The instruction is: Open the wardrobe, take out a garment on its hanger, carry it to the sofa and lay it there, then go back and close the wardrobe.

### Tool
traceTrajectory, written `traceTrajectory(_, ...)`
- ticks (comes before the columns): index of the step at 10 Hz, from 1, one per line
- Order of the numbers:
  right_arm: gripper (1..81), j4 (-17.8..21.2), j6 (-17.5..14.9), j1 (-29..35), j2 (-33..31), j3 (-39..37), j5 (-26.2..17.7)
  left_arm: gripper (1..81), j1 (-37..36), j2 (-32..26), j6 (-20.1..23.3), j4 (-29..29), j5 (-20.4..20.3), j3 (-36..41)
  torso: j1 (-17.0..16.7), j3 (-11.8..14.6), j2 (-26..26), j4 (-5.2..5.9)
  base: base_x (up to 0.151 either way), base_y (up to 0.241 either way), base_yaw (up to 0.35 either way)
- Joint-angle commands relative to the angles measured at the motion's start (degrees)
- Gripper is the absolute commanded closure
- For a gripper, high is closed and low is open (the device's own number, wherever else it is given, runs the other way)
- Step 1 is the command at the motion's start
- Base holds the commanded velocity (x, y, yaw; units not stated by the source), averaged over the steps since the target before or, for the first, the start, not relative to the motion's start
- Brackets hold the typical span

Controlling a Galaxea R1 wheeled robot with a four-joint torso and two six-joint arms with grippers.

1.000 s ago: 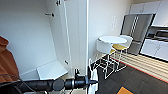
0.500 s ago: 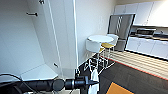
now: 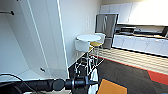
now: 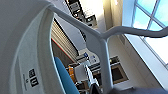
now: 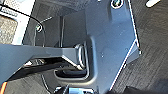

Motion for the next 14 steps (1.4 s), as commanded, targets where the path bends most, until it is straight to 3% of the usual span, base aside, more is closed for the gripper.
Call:
traceTrajectory(1, 1.0, 0.26, -0.02, 1.01, -0.74, 0.55, -3.44, 81.1, -8.6, -0.28, 0.36, 1.61, 0.62, 2.52, -0.02, 0.0, 0.0, 0.0, 0.0, 0.0, -0.338)
traceTrajectory(14, 1.0, 0.26, -0.02, 1.01, 1.19, -2.53, -3.7, 81.1, -8.6, -0.01, 0.36, 2.4, 1.58, 3.14, -0.07, 0.04, -0.04, 0.0, 0.0, 0.0, -0.338)
